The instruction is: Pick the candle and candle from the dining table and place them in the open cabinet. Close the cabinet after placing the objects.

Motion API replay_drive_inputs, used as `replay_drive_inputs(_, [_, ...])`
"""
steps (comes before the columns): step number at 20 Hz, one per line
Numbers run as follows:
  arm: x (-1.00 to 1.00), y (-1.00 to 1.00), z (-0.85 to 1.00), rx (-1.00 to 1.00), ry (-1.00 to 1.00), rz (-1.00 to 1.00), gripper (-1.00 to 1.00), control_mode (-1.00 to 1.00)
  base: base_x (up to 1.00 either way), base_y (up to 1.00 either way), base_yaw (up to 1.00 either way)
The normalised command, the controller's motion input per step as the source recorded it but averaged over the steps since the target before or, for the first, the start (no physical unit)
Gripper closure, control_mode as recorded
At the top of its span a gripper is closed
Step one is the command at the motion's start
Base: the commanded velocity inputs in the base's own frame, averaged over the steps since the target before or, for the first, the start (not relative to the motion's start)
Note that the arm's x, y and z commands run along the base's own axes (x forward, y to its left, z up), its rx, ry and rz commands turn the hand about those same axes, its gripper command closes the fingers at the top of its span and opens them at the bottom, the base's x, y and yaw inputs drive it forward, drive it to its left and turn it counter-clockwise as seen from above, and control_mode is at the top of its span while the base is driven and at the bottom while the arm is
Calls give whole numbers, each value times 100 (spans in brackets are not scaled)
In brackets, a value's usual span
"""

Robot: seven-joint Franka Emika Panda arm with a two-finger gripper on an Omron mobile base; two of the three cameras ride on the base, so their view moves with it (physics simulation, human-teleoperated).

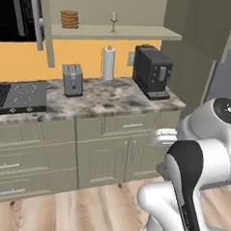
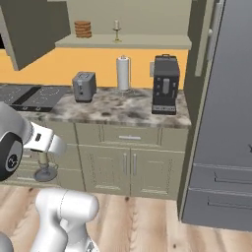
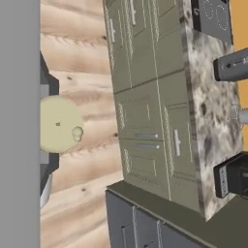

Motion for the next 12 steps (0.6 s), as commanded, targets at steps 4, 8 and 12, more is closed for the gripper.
replay_drive_inputs(4, [0, 0, 0, 0, 0, 0, 100, 100, 42, -53, 41])
replay_drive_inputs(8, [0, 0, 0, 0, 0, 0, 100, 100, 26, -37, 5])
replay_drive_inputs(12, [0, 0, 0, 0, 0, 0, 100, 100, 38, -16, 0])
